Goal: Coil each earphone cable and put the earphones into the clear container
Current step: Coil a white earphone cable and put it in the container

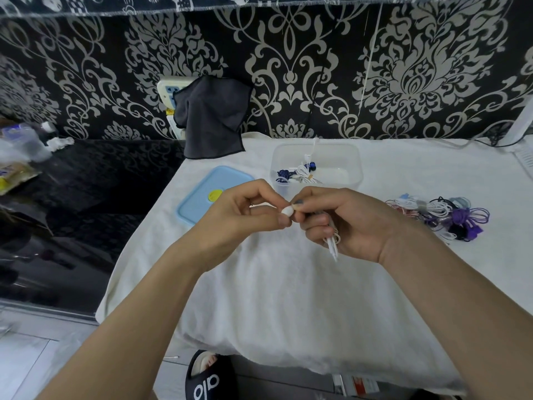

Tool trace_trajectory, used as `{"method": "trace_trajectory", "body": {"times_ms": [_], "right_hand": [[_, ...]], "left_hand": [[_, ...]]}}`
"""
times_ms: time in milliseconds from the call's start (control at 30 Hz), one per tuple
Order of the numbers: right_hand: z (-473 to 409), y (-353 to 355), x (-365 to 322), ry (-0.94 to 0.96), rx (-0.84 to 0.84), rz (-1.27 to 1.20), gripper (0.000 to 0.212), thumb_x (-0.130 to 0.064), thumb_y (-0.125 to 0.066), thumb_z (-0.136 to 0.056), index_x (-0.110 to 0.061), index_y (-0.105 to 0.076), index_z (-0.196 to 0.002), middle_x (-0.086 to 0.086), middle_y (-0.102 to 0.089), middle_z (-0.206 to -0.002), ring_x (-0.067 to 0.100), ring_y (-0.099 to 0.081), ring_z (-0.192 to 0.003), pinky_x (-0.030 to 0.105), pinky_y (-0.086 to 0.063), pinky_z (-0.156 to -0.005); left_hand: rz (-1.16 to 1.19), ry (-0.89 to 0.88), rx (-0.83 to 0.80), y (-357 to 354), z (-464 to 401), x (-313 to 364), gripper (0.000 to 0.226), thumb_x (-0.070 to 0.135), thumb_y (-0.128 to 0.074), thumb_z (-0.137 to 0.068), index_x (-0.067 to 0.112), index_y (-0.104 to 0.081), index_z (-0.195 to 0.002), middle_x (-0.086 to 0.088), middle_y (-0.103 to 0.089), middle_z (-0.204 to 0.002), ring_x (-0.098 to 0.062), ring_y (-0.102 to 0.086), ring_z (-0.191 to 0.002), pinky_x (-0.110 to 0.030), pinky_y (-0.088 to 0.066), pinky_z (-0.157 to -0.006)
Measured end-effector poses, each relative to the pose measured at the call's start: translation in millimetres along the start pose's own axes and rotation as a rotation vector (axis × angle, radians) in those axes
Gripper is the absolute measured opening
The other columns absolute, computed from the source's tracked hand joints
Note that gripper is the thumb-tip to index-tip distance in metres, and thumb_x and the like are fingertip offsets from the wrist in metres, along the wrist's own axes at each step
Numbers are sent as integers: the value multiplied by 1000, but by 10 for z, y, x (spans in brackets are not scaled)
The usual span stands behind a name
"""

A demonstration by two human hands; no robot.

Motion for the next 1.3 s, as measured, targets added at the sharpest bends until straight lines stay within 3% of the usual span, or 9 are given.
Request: {"method": "trace_trajectory", "body": {"times_ms": [333, 500, 700, 833, 900, 967, 1100, 1233, 1300], "right_hand": [[-30, -12, 18, -22, 13, -157, 5, -1, -66, -72, -4, -66, -68, 7, -56, -69, 4, -35, -46, 13, -28, -39], [-34, -14, 23, -24, 16, -194, 5, -2, -65, -73, -4, -61, -74, 6, -56, -70, 4, -35, -47, 13, -27, -41], [-44, -34, 50, -34, 22, -261, 6, -1, -66, -76, -5, -61, -77, 7, -57, -72, 3, -38, -45, 12, -30, -40], [-38, -89, 94, -65, -31, -379, 18, -2, -65, -78, -6, -58, -94, 5, -56, -72, 3, -38, -44, 12, -30, -38], [-41, -128, 111, -79, -72, -450, 19, -1, -64, -77, -5, -57, -95, 5, -56, -72, 3, -38, -43, 11, -29, -38], [-52, -154, 123, -90, -110, -509, 18, 0, -63, -77, -4, -57, -94, 5, -55, -72, 4, -38, -43, 12, -29, -38], [-59, -163, 123, -104, -137, -548, 11, -1, -60, -81, -2, -58, -93, 5, -54, -70, 4, -39, -42, 13, -31, -37], [-52, -157, 108, -103, -156, -540, 5, -3, -56, -88, -1, -59, -91, 4, -53, -70, 4, -38, -43, 14, -33, -37], [-54, -148, 100, -103, -163, -551, 5, -3, -56, -89, -4, -57, -93, 4, -53, -71, 4, -38, -43, 15, -34, -37]], "left_hand": [[24, -86, 9, -44, -7, 58, 7, 0, -67, -89, 5, -65, -93, -18, -73, -98, -27, -66, -93, -32, -54, -88], [-3, -106, 52, -50, -14, 68, 2, 9, -69, -90, 10, -68, -90, -17, -74, -96, -23, -69, -90, -33, -54, -87], [-42, -151, 107, -52, -9, 95, 10, 12, -67, -88, 2, -64, -90, -9, -76, -86, -20, -69, -83, -30, -54, -83], [-15, -155, 94, -54, -7, 89, 7, 9, -68, -92, 9, -64, -87, -7, -72, -85, -21, -62, -80, -34, -51, -84], [31, -147, 87, -64, -10, 90, 5, 17, -68, -89, 14, -64, -86, -7, -69, -83, -21, -57, -78, -32, -49, -81], [45, -147, 100, -69, -14, 100, 9, 24, -66, -86, 15, -65, -87, -11, -64, -84, -21, -54, -77, -31, -47, -79], [36, -151, 119, -63, -23, 100, 6, 14, -60, -91, 12, -65, -89, -16, -60, -83, -21, -53, -76, -32, -46, -77], [-2, -172, 122, -75, -11, 130, 16, 11, -51, -96, 10, -67, -93, -35, -60, -93, -23, -54, -77, -36, -44, -76], [-21, -182, 135, -74, -8, 144, 21, 11, -48, -96, 10, -69, -94, -31, -61, -91, -21, -54, -76, -34, -44, -74]]}}
Point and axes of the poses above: each hand's wrist, its own z-axis away from the middle knuckle, its own y-axis out of the back of the hand, x = y × z, the point moved 4 cm from there along -z, towards the middle knuckle
